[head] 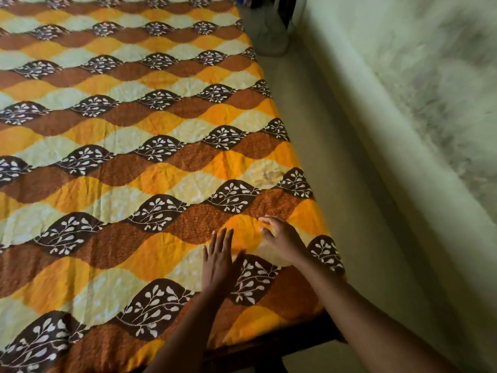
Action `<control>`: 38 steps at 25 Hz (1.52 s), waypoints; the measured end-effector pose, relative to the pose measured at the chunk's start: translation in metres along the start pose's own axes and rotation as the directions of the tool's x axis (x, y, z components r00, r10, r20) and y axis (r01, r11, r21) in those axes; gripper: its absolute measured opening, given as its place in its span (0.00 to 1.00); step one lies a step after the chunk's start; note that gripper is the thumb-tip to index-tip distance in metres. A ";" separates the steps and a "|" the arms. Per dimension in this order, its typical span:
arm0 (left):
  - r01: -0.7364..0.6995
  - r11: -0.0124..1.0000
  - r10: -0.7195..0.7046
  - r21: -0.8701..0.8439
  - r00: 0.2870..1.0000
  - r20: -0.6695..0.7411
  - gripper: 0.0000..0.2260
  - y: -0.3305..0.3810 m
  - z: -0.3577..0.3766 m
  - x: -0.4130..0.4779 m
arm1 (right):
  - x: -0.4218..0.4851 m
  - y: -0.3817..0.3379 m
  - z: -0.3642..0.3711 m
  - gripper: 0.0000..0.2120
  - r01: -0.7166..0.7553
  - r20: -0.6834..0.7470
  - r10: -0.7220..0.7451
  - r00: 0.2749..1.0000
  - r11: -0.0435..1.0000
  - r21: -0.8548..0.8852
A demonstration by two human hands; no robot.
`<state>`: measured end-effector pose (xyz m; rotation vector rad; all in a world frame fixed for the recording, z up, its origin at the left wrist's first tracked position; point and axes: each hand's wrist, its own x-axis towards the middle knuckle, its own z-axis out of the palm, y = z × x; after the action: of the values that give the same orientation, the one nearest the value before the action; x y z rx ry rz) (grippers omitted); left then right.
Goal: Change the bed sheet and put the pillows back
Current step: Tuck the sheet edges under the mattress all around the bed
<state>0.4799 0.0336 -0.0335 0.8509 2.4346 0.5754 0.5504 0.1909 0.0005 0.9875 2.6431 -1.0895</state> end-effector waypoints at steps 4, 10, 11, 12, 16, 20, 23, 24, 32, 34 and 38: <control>0.080 0.981 -0.043 0.175 0.977 -0.207 0.29 0.013 0.039 0.097 | 0.135 -0.006 0.009 0.21 0.211 0.010 -0.212 0.977 0.963 -0.170; 0.174 0.941 -0.096 0.292 0.961 -0.261 0.30 -0.006 0.084 0.130 | 0.255 -0.043 0.088 0.29 0.601 0.306 -0.524 0.795 0.610 -0.517; 0.181 0.935 -0.099 0.304 0.959 -0.265 0.29 -0.007 0.084 0.131 | 0.267 -0.038 0.088 0.30 0.573 0.272 -0.519 0.810 0.601 -0.557; 0.184 0.932 -0.099 0.313 0.958 -0.268 0.29 -0.007 0.085 0.133 | 0.278 -0.029 0.081 0.30 0.524 0.220 -0.501 0.837 0.621 -0.583; 0.185 0.927 -0.086 0.326 0.951 -0.296 0.28 -0.006 0.084 0.131 | 0.305 0.019 0.032 0.31 0.294 0.019 -0.351 0.936 0.754 -0.588; 0.151 0.943 -0.055 0.297 0.950 -0.309 0.28 -0.002 0.076 0.128 | 0.296 0.053 -0.002 0.31 0.137 -0.083 -0.221 0.972 0.815 -0.563; 0.084 0.971 -0.004 0.223 0.942 -0.336 0.26 -0.007 0.056 0.137 | 0.292 0.040 0.002 0.31 0.087 -0.142 -0.163 0.976 0.897 -0.434; 0.087 0.975 -0.008 0.206 0.933 -0.359 0.26 -0.014 0.046 0.149 | 0.296 0.023 0.008 0.31 0.150 -0.130 -0.216 0.968 0.909 -0.389; 0.046 0.939 0.051 0.340 0.961 -0.272 0.30 -0.043 0.002 0.282 | 0.413 -0.125 0.076 0.28 0.568 0.299 -0.486 0.822 0.653 -0.501; 0.049 0.940 0.056 0.338 0.954 -0.294 0.30 -0.045 0.007 0.287 | 0.441 -0.122 0.081 0.29 0.563 0.288 -0.493 0.821 0.611 -0.556; 0.077 0.934 0.042 0.348 0.946 -0.321 0.28 -0.047 0.003 0.293 | 0.482 -0.102 0.058 0.29 0.400 0.097 -0.423 0.901 0.722 -0.564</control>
<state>0.2605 0.1940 -0.1515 0.9337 2.9052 0.2821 0.1039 0.3521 -0.1442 0.2976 3.0068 -0.2395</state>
